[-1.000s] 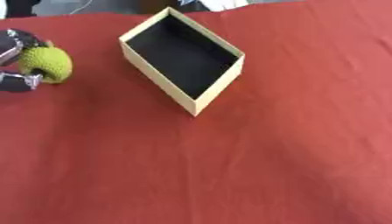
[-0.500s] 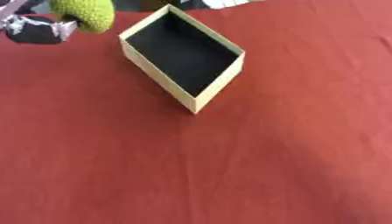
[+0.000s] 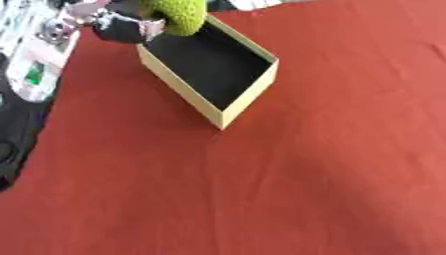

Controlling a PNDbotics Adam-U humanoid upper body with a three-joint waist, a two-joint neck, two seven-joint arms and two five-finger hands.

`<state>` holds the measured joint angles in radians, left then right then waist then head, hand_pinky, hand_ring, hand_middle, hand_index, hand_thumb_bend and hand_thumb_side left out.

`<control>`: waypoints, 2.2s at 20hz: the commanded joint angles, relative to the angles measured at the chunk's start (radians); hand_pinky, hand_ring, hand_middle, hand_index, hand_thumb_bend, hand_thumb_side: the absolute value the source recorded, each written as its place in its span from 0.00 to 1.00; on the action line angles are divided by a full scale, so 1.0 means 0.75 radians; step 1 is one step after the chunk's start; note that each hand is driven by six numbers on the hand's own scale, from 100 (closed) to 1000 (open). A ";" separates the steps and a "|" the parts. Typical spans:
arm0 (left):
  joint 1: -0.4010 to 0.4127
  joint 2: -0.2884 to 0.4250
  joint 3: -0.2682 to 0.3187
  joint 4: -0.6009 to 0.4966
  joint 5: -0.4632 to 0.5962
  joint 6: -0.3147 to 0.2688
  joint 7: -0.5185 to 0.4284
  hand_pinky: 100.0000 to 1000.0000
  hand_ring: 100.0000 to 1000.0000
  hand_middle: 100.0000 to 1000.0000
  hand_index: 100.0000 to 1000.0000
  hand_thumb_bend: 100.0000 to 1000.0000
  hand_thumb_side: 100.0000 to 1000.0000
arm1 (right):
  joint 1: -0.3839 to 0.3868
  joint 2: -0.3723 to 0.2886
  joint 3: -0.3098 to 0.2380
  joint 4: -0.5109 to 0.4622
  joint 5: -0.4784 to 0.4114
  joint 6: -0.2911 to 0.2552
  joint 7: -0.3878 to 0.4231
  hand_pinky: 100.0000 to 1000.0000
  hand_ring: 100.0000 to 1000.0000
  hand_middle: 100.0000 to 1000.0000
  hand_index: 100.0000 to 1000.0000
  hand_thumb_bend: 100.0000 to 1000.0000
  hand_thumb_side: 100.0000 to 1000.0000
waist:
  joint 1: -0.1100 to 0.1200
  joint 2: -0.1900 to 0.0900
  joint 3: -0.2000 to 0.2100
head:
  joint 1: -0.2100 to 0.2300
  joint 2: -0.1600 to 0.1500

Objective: Pick up objects on the table and place them in the box.

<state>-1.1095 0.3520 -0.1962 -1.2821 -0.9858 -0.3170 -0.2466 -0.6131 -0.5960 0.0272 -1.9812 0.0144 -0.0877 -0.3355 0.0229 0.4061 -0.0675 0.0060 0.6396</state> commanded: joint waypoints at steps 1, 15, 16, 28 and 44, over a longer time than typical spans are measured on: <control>-0.045 -0.047 -0.002 0.064 -0.089 -0.003 0.042 0.58 0.55 0.52 0.70 0.00 0.00 | -0.038 -0.001 0.002 -0.025 -0.014 -0.010 0.010 0.78 0.75 0.64 0.79 0.00 0.54 | -0.009 -0.027 -0.010 | 0.018 -0.015; -0.005 -0.130 0.005 0.273 -0.309 0.039 0.151 0.60 0.56 0.54 0.73 0.04 0.02 | -0.056 0.031 0.010 -0.025 -0.029 -0.008 0.030 0.78 0.74 0.63 0.78 0.00 0.54 | -0.014 -0.020 -0.033 | 0.027 -0.024; -0.003 -0.131 0.006 0.281 -0.310 0.039 0.152 0.62 0.59 0.58 0.77 0.13 0.06 | -0.054 0.031 0.009 -0.025 -0.029 -0.007 0.029 0.78 0.74 0.63 0.78 0.00 0.54 | -0.013 -0.019 -0.034 | 0.027 -0.024; 0.002 -0.107 0.045 0.214 -0.236 0.078 0.198 0.75 0.78 0.78 0.92 0.41 0.35 | -0.033 0.030 0.006 -0.025 -0.027 0.003 0.022 0.78 0.74 0.63 0.78 0.00 0.54 | -0.008 -0.021 -0.035 | 0.020 -0.026; 0.207 0.176 0.173 -0.396 0.369 0.245 0.264 0.69 0.67 0.65 0.83 0.18 0.32 | -0.007 0.002 -0.021 -0.025 -0.011 0.001 -0.017 0.78 0.74 0.63 0.78 0.00 0.54 | 0.008 -0.029 0.009 | -0.041 -0.010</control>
<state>-0.9405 0.4339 -0.0896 -1.5178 -0.7612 -0.1520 -0.0559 -0.6101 -0.5634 0.0250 -1.9814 -0.0008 -0.0863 -0.3423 0.0310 0.4124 -0.0593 -0.0174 0.6313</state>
